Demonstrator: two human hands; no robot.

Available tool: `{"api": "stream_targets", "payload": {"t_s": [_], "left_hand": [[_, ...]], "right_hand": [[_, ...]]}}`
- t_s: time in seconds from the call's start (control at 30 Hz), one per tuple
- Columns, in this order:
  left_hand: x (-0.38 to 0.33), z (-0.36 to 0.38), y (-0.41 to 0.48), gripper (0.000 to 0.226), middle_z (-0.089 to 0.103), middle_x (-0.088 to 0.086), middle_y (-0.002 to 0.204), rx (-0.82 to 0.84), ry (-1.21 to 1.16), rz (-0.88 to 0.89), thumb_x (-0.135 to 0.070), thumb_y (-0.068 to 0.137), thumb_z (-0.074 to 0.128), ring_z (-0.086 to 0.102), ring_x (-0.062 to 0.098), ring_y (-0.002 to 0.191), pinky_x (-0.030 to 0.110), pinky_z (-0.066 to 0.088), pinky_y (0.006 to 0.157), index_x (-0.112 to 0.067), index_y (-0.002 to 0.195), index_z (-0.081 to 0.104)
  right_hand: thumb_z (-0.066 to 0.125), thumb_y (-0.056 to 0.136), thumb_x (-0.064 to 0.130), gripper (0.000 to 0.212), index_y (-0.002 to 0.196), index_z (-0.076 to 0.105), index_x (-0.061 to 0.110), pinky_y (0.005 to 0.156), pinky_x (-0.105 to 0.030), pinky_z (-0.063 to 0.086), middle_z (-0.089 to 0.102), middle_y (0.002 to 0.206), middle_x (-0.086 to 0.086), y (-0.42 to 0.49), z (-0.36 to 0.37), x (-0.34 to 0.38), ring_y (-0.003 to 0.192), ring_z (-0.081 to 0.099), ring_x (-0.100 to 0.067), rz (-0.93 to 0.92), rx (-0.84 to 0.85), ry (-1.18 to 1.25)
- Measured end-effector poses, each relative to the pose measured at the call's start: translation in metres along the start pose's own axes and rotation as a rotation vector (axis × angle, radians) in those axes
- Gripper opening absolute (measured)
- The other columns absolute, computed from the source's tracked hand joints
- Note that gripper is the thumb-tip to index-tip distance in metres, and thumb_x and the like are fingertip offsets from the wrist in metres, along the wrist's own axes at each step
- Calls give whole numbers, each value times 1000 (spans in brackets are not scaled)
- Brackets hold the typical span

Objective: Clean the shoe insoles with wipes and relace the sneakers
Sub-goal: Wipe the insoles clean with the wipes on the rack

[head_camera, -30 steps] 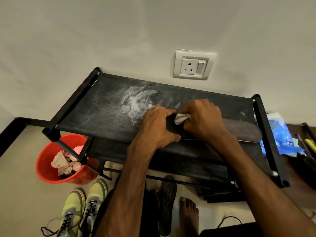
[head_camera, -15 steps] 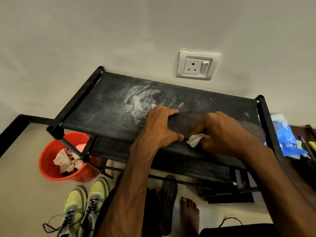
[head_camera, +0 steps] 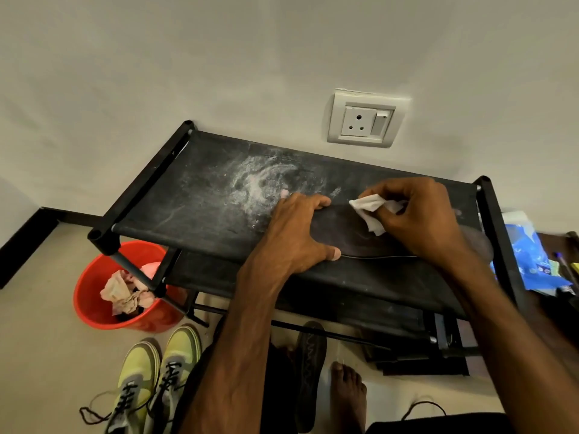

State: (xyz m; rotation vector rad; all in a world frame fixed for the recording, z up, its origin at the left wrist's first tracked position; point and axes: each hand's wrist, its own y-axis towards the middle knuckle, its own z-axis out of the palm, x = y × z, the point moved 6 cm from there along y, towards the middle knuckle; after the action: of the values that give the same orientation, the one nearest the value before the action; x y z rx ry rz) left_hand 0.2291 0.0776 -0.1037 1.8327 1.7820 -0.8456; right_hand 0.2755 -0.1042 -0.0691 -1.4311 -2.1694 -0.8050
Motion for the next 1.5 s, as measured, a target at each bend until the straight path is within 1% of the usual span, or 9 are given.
{"api": "stream_targets", "payload": {"t_s": [0.17, 0.33, 0.43, 0.6, 0.8, 0.93, 1.23, 1.37, 1.5], "left_hand": [[2, 1, -1, 97, 49, -6, 140, -6, -39, -20, -32, 69, 91, 42, 15, 130, 33, 37, 111, -23, 150, 39], [7, 2, 0, 106, 50, -10, 140, 18, -83, -68, -31, 67, 93, 41, 16, 135, 40, 36, 115, -20, 153, 33], [6, 2, 0, 106, 49, -10, 141, 17, -88, -82, -30, 68, 92, 39, 16, 137, 40, 35, 116, -20, 154, 31], [6, 3, 1, 106, 50, -11, 140, 13, -95, -75, -30, 67, 92, 39, 14, 134, 31, 35, 111, -19, 154, 32], [4, 3, 2, 105, 51, -8, 138, 6, -79, -76, -26, 67, 93, 42, 14, 131, 29, 37, 107, -18, 153, 32], [6, 2, 3, 96, 53, -4, 135, -32, -85, -75, -5, 70, 83, 49, 15, 126, 22, 42, 99, -16, 153, 34], [8, 3, 2, 105, 52, -8, 140, 5, -109, -98, -29, 65, 94, 44, 17, 132, 37, 39, 111, -19, 151, 33], [8, 2, 3, 106, 54, -6, 138, -20, -118, -101, -15, 67, 91, 46, 16, 131, 33, 42, 110, -15, 154, 31], [6, 2, 3, 97, 55, -3, 136, -32, -108, -82, -1, 72, 79, 50, 17, 129, 28, 44, 107, -13, 155, 30]], "right_hand": [[72, 78, -2, 30, 95, 82, 21, 72, -23, 51, 76, 91, 1, 12, 19, 24, 82, 66, -10, -164, -45, -72], [70, 75, -7, 41, 100, 82, 23, 83, -45, 57, 74, 102, -5, 16, 48, 31, 93, 68, -24, -200, 174, -240], [73, 78, -3, 39, 109, 80, 19, 88, -42, 56, 72, 112, -6, 11, 48, 33, 102, 66, -23, -227, 255, -276], [77, 84, 20, 23, 106, 80, 12, 87, -19, 44, 73, 112, -4, 2, 38, 37, 104, 64, -16, -262, 258, -222], [75, 79, -1, 23, 97, 82, 10, 80, -43, 57, 74, 97, -10, 11, 55, 42, 88, 69, -27, -276, 255, -242], [76, 70, -5, 22, 87, 81, 9, 68, -43, 57, 73, 90, -9, -7, 64, 60, 79, 67, -24, -376, 322, -205], [74, 79, -6, 34, 102, 81, 17, 83, -46, 59, 76, 99, -9, 22, 48, 32, 90, 70, -26, -222, 186, -229], [75, 70, -6, 26, 91, 81, 8, 64, -48, 57, 73, 84, -12, 3, 64, 51, 74, 67, -29, -350, 233, -236], [64, 68, -1, 15, 75, 75, 5, 61, -45, 53, 72, 81, -11, -12, 74, 63, 71, 67, -26, -403, 327, -182]]}}
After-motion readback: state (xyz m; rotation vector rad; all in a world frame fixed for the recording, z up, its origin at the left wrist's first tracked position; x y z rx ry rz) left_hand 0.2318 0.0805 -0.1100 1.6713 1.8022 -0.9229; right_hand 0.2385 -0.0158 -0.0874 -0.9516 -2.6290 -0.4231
